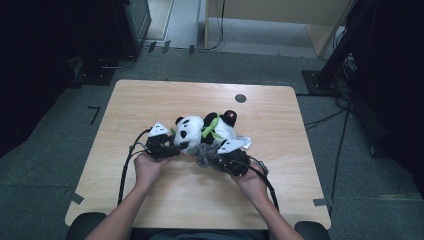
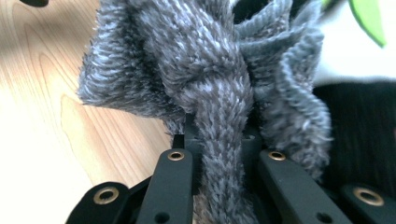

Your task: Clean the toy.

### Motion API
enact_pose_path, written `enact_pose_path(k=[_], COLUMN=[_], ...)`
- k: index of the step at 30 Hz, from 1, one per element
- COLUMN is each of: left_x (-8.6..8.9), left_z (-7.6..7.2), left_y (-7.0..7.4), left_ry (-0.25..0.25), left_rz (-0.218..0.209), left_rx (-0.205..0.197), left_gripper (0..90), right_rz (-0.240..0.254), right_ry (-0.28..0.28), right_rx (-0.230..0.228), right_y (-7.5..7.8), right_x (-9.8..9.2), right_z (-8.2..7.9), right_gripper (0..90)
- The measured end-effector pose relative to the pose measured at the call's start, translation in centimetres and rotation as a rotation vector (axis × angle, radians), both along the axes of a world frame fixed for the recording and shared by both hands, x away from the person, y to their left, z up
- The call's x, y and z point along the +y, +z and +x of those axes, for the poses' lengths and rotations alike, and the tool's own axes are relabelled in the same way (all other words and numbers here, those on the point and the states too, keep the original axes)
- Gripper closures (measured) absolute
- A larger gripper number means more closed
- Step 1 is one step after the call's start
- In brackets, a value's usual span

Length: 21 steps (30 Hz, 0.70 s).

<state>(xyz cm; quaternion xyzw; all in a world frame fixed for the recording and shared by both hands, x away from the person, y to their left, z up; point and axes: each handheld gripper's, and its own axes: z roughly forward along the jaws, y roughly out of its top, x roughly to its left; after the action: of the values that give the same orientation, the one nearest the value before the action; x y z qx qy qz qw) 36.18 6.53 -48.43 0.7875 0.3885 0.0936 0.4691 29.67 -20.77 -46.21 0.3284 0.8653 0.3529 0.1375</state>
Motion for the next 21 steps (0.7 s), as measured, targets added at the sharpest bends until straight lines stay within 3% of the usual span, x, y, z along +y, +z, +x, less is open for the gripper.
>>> enact_pose_path(k=[13, 18, 21], left_x=[0.0, 0.1, 0.1], left_z=[0.1, 0.1, 0.1], left_y=[-0.1, 0.0, 0.1], left_ry=[0.002, 0.005, 0.005], left_rz=[-0.008, -0.018, -0.014], left_rx=[-0.002, 0.002, 0.004], left_gripper=[46.2, 46.2, 46.1], right_rz=[-0.018, 0.048, 0.114], right_ry=[-0.066, -0.052, -0.051], right_rx=[0.057, 0.051, 0.05], right_y=[0.5, 2.3, 3.6], right_x=[-2.2, -1.8, -1.2], right_z=[-0.9, -1.4, -1.0], right_gripper=[81.3, 81.3, 81.3])
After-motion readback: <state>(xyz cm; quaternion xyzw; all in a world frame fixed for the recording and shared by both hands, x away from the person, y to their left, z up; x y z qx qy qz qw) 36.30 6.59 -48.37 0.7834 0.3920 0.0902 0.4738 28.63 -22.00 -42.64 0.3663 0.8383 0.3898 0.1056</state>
